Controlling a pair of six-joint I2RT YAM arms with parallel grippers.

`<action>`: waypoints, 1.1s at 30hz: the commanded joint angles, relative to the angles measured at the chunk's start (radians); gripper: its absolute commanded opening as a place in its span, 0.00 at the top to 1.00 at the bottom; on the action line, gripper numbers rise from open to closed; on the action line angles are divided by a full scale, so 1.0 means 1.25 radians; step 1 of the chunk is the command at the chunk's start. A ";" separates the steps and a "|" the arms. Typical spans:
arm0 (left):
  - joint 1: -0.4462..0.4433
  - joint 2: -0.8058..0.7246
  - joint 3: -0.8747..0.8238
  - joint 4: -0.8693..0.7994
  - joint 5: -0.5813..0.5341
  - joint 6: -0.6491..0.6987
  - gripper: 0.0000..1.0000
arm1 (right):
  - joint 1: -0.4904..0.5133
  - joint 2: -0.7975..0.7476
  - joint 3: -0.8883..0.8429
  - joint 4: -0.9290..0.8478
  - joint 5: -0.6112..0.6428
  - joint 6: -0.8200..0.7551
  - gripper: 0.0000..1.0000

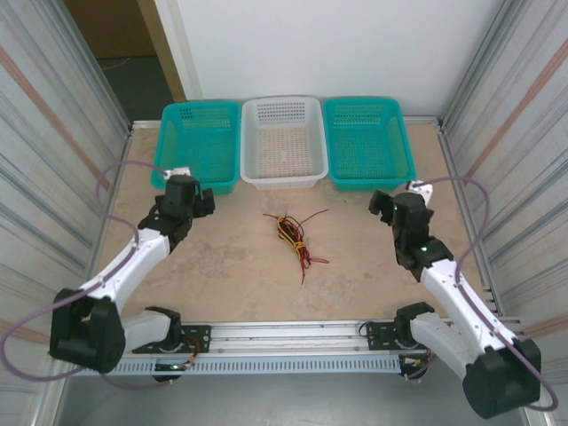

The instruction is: Untangle the cables

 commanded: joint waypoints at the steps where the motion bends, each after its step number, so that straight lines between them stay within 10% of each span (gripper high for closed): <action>1: -0.038 -0.065 0.014 -0.325 0.030 -0.197 0.08 | -0.002 -0.038 0.028 -0.349 0.029 0.255 0.01; 6: -0.096 -0.157 0.058 -0.392 0.175 -0.259 0.12 | -0.032 -0.034 0.050 -0.373 -0.201 0.222 0.01; 16: -0.101 -0.116 0.267 -0.424 0.337 -0.245 0.14 | 0.484 0.324 0.316 -0.327 -0.206 0.034 0.01; 22: -0.100 -0.088 0.249 -0.398 0.409 -0.272 0.14 | 0.452 0.474 0.355 -0.274 -0.454 -0.011 0.03; 33: -0.098 -0.066 0.224 -0.360 0.479 -0.305 0.16 | 0.408 0.655 0.413 -0.354 -0.521 -0.116 0.17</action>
